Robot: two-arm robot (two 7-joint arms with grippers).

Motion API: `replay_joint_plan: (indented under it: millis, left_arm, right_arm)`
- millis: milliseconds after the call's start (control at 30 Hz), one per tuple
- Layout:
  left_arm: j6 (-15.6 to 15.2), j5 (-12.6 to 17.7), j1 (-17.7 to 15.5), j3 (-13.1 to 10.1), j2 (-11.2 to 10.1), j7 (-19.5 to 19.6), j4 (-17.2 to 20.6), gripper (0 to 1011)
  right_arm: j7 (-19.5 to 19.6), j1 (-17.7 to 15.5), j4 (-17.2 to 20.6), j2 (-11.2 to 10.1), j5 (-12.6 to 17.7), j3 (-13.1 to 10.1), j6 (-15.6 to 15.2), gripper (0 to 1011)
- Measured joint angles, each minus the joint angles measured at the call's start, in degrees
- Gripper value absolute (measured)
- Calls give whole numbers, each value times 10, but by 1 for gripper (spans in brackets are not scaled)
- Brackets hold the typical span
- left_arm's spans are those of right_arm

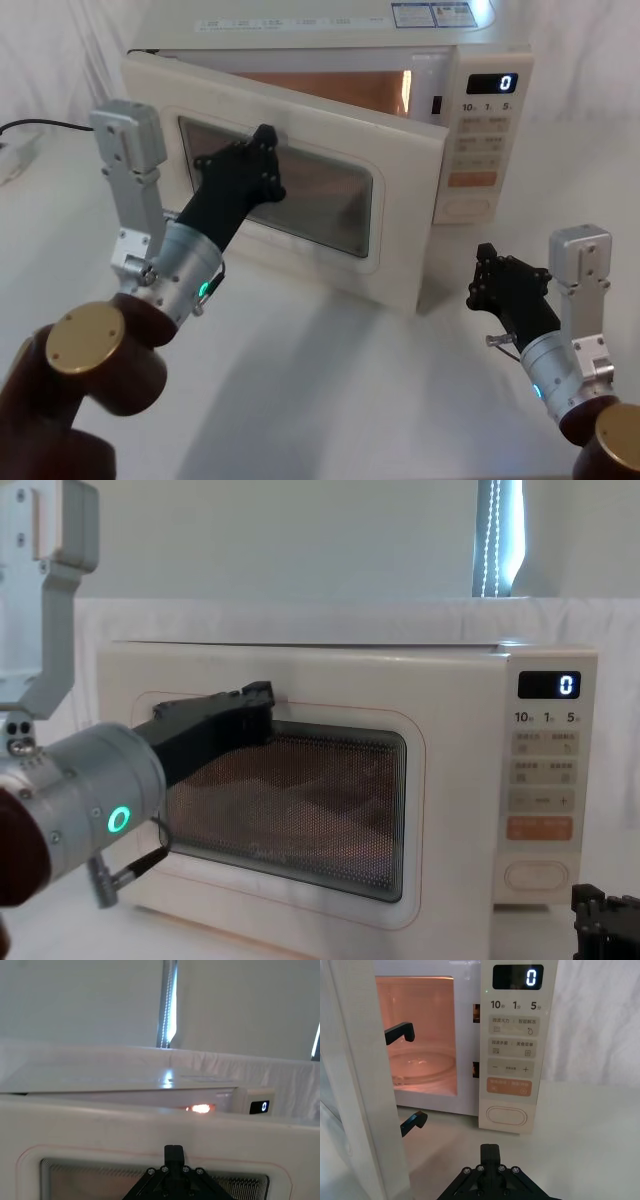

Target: Press the button to open the microwave door with one hand; close the microwave door with the other hand.

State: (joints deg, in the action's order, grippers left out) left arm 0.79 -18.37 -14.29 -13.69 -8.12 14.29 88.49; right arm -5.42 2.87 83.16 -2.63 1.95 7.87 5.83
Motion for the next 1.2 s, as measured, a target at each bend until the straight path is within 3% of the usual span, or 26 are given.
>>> replay_joint_plan:
  millis: [700, 1200]
  left_arm:
    - [43, 8, -93, -34, 28, 16, -110, 0]
    - [63, 28, -135, -45, 55, 7, -176, 0]
  right_arm:
    - [0, 0, 0, 0, 0, 0, 0, 0]
    - [0, 0, 0, 0, 0, 0, 0, 0]
